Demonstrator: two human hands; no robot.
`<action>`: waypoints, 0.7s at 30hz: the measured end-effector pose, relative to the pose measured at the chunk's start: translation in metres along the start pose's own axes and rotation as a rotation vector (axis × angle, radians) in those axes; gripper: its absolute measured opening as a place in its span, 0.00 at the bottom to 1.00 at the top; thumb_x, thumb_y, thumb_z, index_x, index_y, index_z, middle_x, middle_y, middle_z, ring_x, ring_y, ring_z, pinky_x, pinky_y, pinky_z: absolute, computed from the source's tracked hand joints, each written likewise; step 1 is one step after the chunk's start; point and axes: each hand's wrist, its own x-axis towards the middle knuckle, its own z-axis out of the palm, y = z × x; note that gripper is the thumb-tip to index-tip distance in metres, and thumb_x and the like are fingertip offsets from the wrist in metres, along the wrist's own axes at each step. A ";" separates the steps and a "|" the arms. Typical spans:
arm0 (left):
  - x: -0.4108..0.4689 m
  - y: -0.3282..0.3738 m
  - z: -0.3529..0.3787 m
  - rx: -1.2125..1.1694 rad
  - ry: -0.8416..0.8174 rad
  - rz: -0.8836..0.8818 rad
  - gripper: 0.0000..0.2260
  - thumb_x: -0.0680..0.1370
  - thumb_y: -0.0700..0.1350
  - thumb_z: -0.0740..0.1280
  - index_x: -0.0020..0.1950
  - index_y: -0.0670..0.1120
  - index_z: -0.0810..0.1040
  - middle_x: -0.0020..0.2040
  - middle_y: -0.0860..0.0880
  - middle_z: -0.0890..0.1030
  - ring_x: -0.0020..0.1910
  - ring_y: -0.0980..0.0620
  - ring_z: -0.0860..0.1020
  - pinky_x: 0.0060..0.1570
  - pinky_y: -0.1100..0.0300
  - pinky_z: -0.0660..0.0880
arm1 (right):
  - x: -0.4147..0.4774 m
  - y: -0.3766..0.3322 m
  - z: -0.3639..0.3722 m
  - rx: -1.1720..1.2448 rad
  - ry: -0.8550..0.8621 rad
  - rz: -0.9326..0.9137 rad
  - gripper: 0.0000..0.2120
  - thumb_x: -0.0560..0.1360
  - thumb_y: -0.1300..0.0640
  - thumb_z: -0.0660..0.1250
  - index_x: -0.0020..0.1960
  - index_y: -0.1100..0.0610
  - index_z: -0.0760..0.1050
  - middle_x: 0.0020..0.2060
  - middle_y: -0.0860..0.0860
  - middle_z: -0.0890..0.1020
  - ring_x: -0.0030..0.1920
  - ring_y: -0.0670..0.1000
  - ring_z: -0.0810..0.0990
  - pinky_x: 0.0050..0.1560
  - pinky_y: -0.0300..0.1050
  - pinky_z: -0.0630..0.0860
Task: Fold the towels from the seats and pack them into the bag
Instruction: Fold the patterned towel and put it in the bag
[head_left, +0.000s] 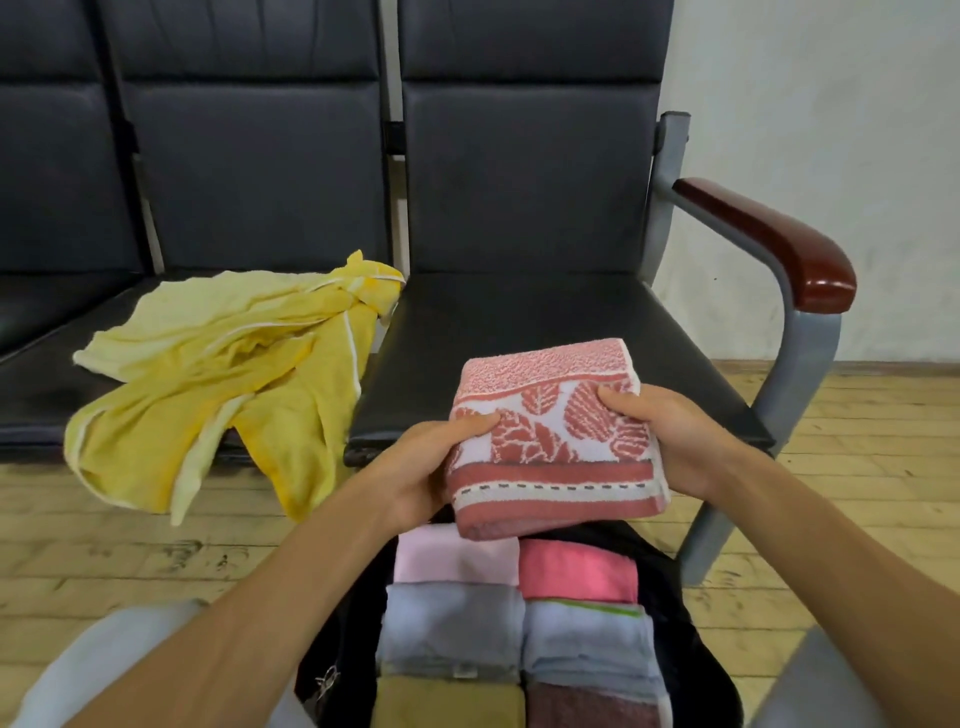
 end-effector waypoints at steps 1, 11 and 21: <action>-0.002 0.000 -0.001 0.015 0.001 0.022 0.17 0.73 0.46 0.72 0.60 0.41 0.80 0.52 0.43 0.85 0.50 0.46 0.84 0.46 0.54 0.81 | -0.001 0.002 -0.001 -0.027 -0.025 -0.009 0.15 0.79 0.55 0.64 0.63 0.61 0.75 0.52 0.59 0.85 0.50 0.58 0.85 0.48 0.51 0.83; -0.015 0.000 -0.008 0.125 -0.024 0.183 0.14 0.78 0.44 0.67 0.64 0.49 0.77 0.55 0.45 0.84 0.53 0.45 0.83 0.51 0.52 0.81 | -0.010 0.017 -0.009 0.068 -0.188 -0.079 0.18 0.78 0.63 0.64 0.67 0.56 0.72 0.57 0.58 0.83 0.53 0.57 0.84 0.48 0.49 0.83; -0.007 -0.003 -0.009 -0.067 -0.119 0.171 0.19 0.80 0.37 0.56 0.58 0.54 0.81 0.55 0.42 0.82 0.49 0.45 0.81 0.54 0.47 0.76 | -0.014 0.011 -0.022 0.193 -0.218 -0.091 0.17 0.76 0.63 0.55 0.56 0.60 0.81 0.53 0.61 0.82 0.50 0.58 0.83 0.47 0.52 0.82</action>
